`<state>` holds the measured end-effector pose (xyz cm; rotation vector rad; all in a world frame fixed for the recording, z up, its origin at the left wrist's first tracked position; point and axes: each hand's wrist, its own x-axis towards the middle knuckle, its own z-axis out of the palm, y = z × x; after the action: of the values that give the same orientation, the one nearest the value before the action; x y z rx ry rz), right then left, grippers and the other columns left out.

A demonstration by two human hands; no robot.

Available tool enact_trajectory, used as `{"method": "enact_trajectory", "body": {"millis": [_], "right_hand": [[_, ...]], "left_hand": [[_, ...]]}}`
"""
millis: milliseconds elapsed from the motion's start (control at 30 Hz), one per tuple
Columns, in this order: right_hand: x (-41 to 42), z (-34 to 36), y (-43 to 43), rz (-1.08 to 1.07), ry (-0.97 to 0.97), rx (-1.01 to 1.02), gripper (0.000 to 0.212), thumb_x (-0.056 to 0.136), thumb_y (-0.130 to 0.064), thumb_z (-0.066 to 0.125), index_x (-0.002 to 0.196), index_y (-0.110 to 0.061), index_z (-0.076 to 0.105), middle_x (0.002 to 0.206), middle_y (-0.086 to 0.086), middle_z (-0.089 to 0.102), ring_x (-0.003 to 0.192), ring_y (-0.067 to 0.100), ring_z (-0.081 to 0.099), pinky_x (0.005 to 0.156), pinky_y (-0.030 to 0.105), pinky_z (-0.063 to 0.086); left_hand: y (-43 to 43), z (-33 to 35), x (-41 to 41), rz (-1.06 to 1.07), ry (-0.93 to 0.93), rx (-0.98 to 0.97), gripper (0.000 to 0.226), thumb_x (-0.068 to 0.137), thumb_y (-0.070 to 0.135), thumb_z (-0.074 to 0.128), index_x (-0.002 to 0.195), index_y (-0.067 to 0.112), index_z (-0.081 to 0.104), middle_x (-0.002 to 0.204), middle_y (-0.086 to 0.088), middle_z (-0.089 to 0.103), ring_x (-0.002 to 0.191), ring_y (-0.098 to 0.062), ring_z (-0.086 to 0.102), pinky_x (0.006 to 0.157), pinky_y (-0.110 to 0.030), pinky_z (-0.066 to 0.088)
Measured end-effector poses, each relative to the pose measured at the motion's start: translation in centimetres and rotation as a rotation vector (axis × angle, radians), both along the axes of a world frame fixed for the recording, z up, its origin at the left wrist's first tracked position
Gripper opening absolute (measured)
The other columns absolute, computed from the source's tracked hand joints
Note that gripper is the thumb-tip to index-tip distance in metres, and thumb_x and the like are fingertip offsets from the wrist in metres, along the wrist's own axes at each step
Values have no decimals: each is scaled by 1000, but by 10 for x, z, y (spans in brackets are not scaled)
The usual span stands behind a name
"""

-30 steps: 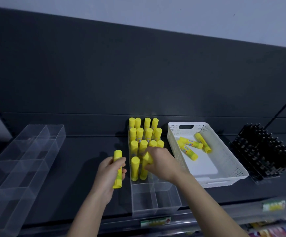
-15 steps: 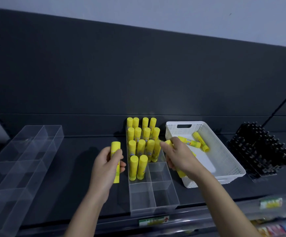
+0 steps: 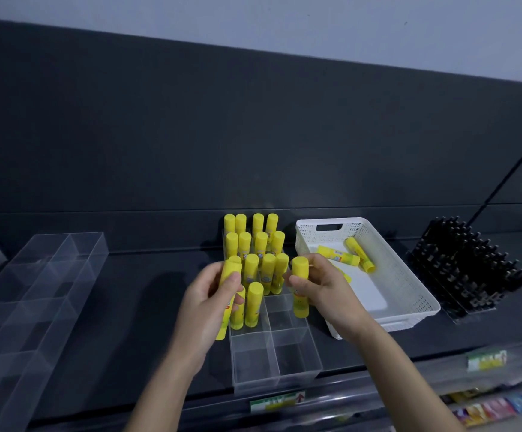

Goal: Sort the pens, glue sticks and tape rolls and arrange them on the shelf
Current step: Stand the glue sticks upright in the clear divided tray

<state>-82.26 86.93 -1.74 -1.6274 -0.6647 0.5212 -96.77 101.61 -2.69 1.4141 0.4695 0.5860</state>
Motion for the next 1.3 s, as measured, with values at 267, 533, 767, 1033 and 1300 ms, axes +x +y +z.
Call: {"method": "enact_trajectory", "body": {"millis": [267, 533, 767, 1033, 1300], "right_hand": [[0, -16, 19, -31, -135, -205, 28, 71, 2, 74, 81, -21, 60, 73, -2, 63, 68, 11, 62, 59, 26, 53], [1, -26, 27, 40, -478, -475, 28, 72, -4, 71, 91, -23, 61, 80, -2, 62, 74, 19, 59, 58, 20, 47], [2, -16, 21, 100, -439, -437, 42, 76, -1, 68, 115, -15, 63, 101, 1, 67, 91, 17, 62, 77, 25, 51], [47, -3, -19, -203, -518, -406, 26, 87, -2, 54, 107, -8, 68, 101, 6, 72, 93, 20, 65, 81, 24, 48], [68, -30, -41, -110, -581, -613, 29, 88, -5, 48, 107, -9, 70, 108, 7, 71, 101, 26, 62, 85, 30, 47]], "left_hand": [[-3, 5, 0, -52, -24, 17, 26, 79, 35, 63, 101, 24, 69, 95, 6, 74, 86, -8, 70, 66, -14, 51], [1, 1, -1, -62, 5, 34, 14, 85, 17, 69, 98, 23, 70, 98, 2, 73, 90, -13, 70, 69, -17, 53], [-6, 17, 14, -131, 18, 83, 18, 80, 13, 74, 93, 25, 71, 93, 4, 73, 87, -13, 70, 71, -28, 56], [-28, 37, 62, -205, 64, 387, 29, 79, 6, 75, 98, 26, 66, 89, 14, 70, 86, -8, 67, 76, -21, 54], [-28, 20, 84, -255, 366, 870, 26, 74, 22, 78, 90, 31, 60, 81, 16, 63, 78, 0, 59, 65, -17, 48]]}}
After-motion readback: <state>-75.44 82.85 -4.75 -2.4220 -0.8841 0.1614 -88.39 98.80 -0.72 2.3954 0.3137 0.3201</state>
